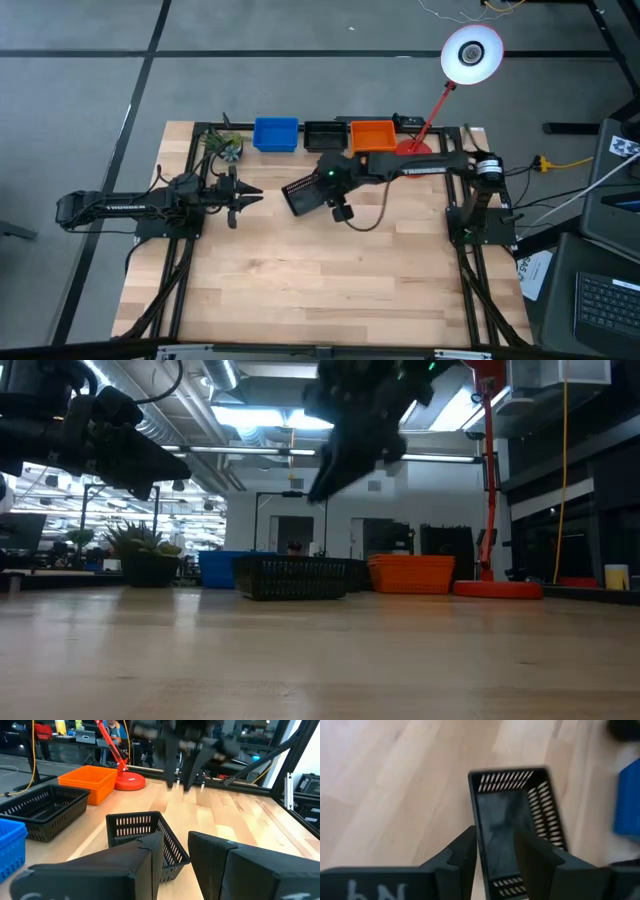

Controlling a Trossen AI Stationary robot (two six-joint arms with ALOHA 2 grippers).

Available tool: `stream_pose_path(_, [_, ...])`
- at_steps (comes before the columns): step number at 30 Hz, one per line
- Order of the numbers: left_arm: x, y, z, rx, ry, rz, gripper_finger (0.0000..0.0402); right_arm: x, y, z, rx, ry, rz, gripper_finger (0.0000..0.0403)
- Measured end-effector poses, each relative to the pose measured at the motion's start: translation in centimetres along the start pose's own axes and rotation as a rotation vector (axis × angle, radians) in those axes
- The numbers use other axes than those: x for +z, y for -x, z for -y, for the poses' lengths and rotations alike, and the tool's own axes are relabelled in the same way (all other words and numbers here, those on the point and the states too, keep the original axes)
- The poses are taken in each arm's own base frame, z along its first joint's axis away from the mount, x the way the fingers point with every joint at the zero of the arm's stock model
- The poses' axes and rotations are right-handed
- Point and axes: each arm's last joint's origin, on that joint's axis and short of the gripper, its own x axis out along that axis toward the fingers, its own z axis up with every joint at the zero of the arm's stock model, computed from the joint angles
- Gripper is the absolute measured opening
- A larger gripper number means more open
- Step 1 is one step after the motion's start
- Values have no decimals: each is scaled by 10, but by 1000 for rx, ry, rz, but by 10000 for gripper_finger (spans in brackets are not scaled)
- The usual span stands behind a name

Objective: Stack baskets by color
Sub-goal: Stack the bottom black bin on top of the top black bins

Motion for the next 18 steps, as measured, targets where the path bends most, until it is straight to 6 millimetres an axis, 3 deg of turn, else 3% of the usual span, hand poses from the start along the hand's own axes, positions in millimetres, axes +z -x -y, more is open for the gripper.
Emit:
stream_pose_path(6, [0,0,0,0,0,-4,82,-15,-45,-4,49,-29,-91,129])
stream_pose_path(18, [0,0,0,0,-8,-5,82,-26,-72,-8,75,-34,-140,129])
